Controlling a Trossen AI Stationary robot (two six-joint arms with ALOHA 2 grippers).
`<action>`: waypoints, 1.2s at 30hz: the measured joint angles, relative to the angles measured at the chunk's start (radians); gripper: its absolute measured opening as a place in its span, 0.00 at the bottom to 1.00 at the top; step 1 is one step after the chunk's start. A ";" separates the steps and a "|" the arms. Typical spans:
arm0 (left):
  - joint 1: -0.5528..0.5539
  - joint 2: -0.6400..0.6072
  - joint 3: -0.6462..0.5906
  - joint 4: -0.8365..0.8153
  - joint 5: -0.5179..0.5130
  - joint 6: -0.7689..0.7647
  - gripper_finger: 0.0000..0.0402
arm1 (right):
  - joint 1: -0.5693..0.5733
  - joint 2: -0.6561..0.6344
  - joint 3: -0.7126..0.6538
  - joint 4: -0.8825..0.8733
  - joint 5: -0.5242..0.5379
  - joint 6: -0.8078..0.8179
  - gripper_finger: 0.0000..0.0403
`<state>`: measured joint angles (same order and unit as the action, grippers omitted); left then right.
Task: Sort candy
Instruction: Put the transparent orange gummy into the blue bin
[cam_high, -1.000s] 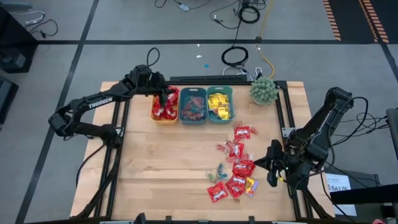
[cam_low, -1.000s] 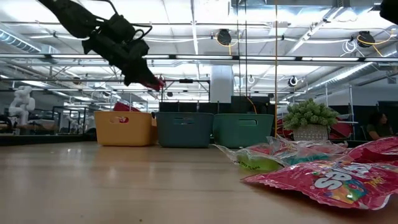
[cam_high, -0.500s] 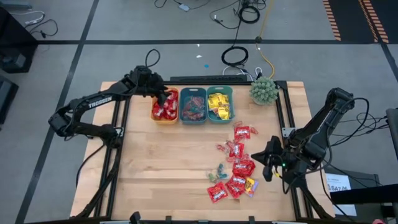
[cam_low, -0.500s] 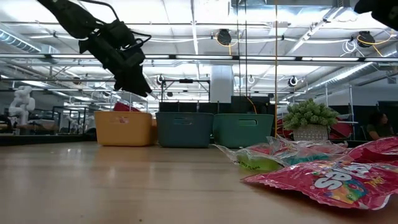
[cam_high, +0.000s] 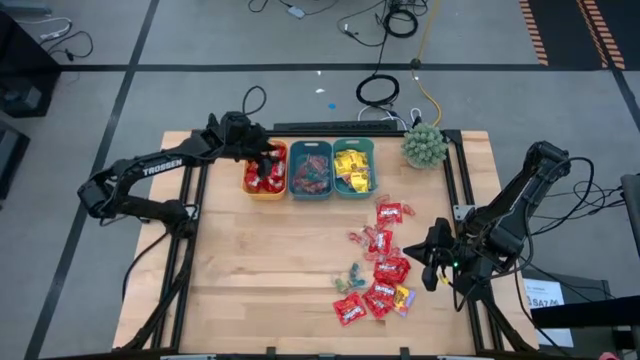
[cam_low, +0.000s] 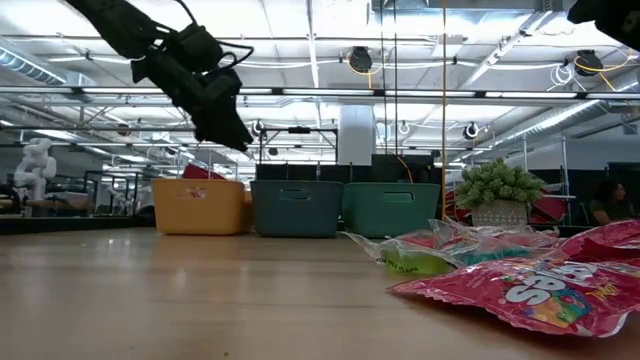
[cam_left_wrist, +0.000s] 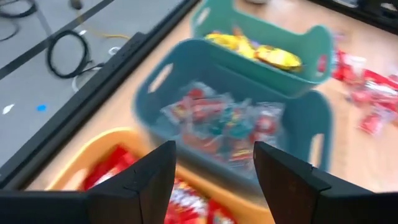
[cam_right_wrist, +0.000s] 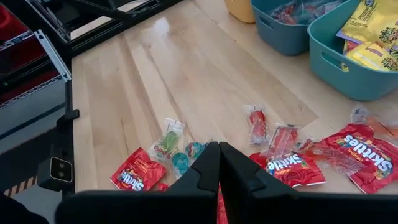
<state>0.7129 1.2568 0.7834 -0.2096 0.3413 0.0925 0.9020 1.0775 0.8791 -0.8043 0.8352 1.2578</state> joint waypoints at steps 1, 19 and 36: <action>-0.022 0.000 0.000 0.010 -0.004 0.000 0.56 | 0.000 0.000 0.000 0.000 0.000 -0.007 0.00; -0.652 0.000 0.115 0.184 -0.456 -0.009 0.48 | 0.029 0.013 0.000 0.010 -0.206 -0.118 0.00; -1.041 0.345 0.116 0.621 -0.556 -0.096 0.48 | 0.123 0.096 0.000 0.067 -0.213 -0.121 0.00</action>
<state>-0.3276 1.6016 0.8997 0.4119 -0.2142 -0.0032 1.0247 1.1738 0.8791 -0.7371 0.6223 1.1366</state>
